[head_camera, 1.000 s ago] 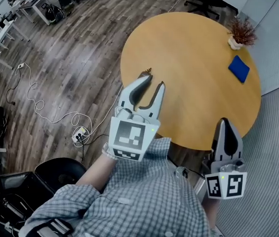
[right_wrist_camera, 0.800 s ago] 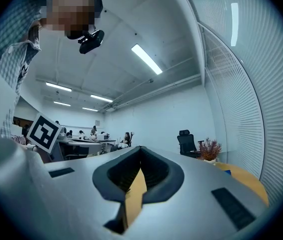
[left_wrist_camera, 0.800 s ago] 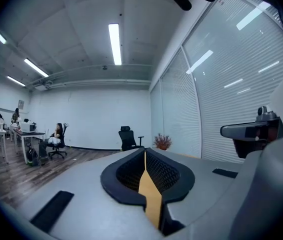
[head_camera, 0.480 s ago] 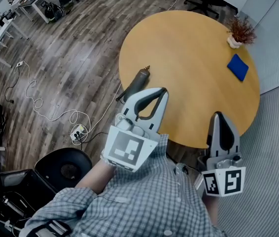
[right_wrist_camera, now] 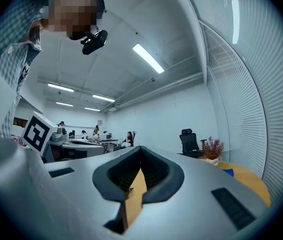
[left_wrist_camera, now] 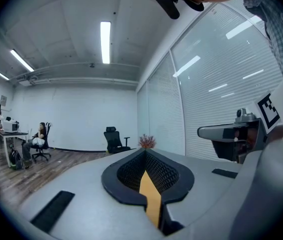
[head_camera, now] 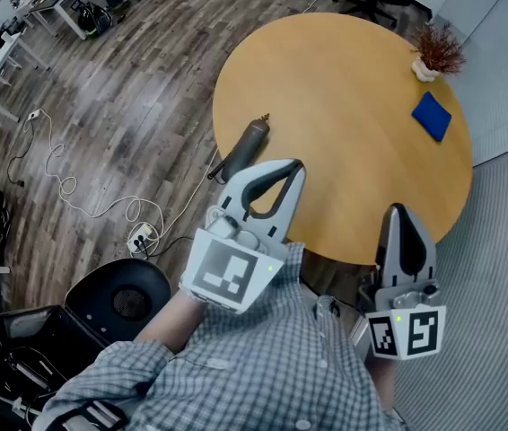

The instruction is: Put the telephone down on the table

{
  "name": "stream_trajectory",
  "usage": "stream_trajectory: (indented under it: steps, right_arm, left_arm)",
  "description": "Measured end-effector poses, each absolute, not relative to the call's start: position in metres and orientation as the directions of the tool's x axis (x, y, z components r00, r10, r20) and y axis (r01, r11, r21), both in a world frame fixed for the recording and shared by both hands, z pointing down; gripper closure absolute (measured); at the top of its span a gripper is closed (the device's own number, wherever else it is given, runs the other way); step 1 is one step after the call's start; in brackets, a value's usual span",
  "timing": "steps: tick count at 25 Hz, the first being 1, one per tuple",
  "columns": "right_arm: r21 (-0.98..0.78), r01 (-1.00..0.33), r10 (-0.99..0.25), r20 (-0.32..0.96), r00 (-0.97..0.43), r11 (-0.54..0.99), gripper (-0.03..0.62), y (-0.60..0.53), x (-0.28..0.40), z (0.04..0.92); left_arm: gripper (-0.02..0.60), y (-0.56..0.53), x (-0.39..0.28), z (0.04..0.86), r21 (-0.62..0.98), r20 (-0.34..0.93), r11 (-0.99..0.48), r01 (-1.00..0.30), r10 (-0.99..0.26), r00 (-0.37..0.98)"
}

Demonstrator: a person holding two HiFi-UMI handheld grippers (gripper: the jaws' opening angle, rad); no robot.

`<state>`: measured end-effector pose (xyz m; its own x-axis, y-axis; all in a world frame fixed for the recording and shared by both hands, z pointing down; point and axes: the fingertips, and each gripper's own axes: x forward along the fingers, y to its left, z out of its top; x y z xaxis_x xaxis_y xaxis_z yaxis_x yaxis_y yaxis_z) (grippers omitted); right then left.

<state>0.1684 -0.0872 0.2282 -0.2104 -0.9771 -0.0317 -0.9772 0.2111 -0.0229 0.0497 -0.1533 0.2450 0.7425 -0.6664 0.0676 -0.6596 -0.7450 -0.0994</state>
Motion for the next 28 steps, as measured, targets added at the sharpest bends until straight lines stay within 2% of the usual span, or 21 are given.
stream_trajectory:
  steps: [28]
  right_arm:
    - [-0.015, -0.976, -0.976, -0.009, -0.218, 0.218, 0.588, -0.082, 0.168, 0.245]
  left_arm:
    - [0.574, -0.146, 0.058, 0.260, -0.103, 0.095, -0.761, -0.641, -0.649, 0.755]
